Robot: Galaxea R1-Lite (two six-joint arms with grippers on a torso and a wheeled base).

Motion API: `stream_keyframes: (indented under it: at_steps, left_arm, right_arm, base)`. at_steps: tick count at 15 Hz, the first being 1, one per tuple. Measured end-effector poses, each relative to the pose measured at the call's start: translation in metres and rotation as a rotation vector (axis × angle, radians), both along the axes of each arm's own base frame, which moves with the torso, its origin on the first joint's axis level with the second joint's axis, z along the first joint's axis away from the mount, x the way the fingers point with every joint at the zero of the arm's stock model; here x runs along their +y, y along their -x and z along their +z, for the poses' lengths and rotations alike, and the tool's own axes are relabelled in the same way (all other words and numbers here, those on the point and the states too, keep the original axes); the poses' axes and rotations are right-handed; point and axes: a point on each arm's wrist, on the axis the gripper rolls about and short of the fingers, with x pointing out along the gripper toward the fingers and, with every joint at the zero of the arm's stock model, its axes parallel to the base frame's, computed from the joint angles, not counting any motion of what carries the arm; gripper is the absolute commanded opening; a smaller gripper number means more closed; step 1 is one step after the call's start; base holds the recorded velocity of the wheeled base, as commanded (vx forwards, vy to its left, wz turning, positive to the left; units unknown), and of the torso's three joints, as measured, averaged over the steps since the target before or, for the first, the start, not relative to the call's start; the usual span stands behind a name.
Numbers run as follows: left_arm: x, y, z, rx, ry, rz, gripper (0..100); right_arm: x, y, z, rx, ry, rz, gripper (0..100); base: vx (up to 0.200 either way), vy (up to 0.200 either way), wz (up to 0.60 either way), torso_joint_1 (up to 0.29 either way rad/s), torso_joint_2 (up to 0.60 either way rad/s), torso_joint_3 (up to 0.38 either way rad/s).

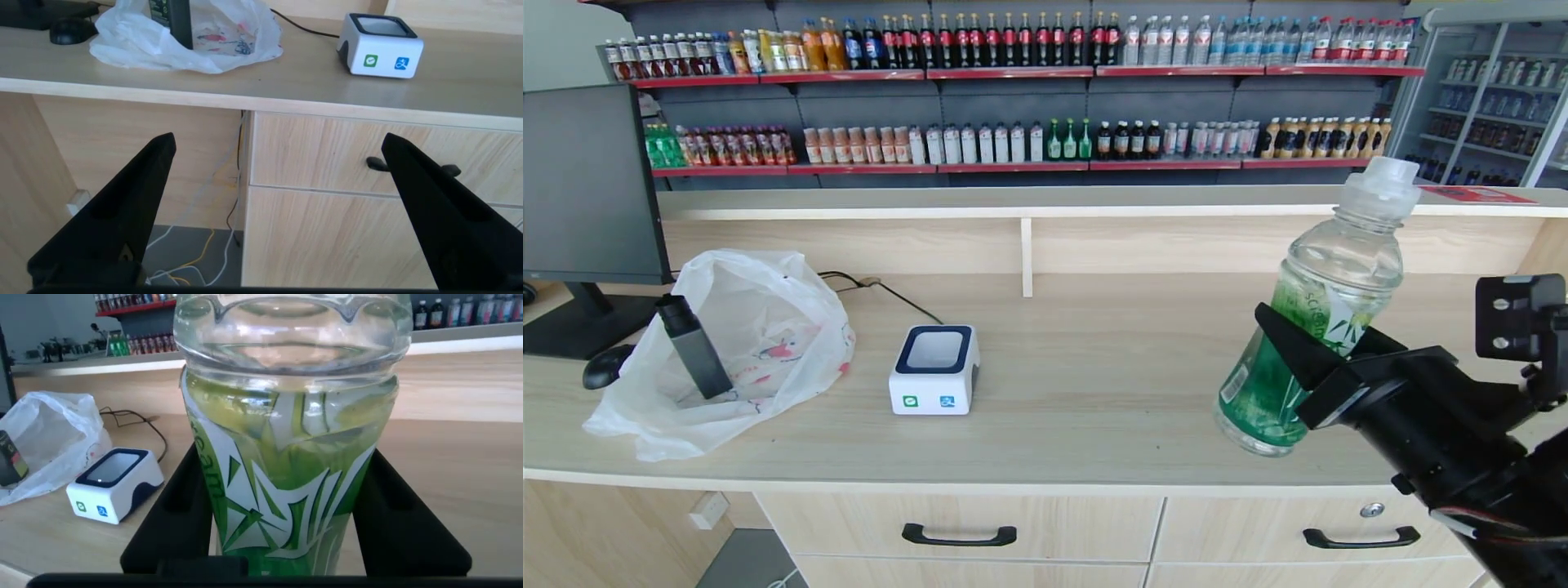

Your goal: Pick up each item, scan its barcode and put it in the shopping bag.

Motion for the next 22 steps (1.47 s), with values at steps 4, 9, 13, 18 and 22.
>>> stream_keyframes:
  at_steps: [4,9,13,18,22]
  left_arm:
    - [0.0,0.0,0.0,0.0,-0.001,-0.001,100]
    - [0.0,0.0,0.0,0.0,-0.001,-0.001,100]
    - [0.0,0.0,0.0,0.0,0.0,0.0,100]
    - [0.0,0.0,0.0,0.0,-0.002,0.0,100]
    - [0.0,0.0,0.0,0.0,-0.001,0.0,100]
  right_arm:
    - [-0.007,0.01,0.005,-0.018,-0.015,0.0,0]
    - [-0.006,0.01,0.011,-0.028,-0.081,0.028,0]
    - [0.002,0.011,0.02,-0.083,-0.065,0.212,0]
    - [0.009,0.01,0.019,-0.082,-0.046,0.466,0]
    - [0.011,0.008,0.02,0.006,-0.203,0.536,0]
  base:
    - [0.0,0.0,0.0,0.0,0.0,0.0]
    - [0.0,0.0,0.0,0.0,0.0,0.0]
    - [0.0,0.0,0.0,0.0,0.0,0.0]
    - [0.0,0.0,0.0,0.0,0.0,0.0]
    - [0.0,0.0,0.0,0.0,0.0,0.0]
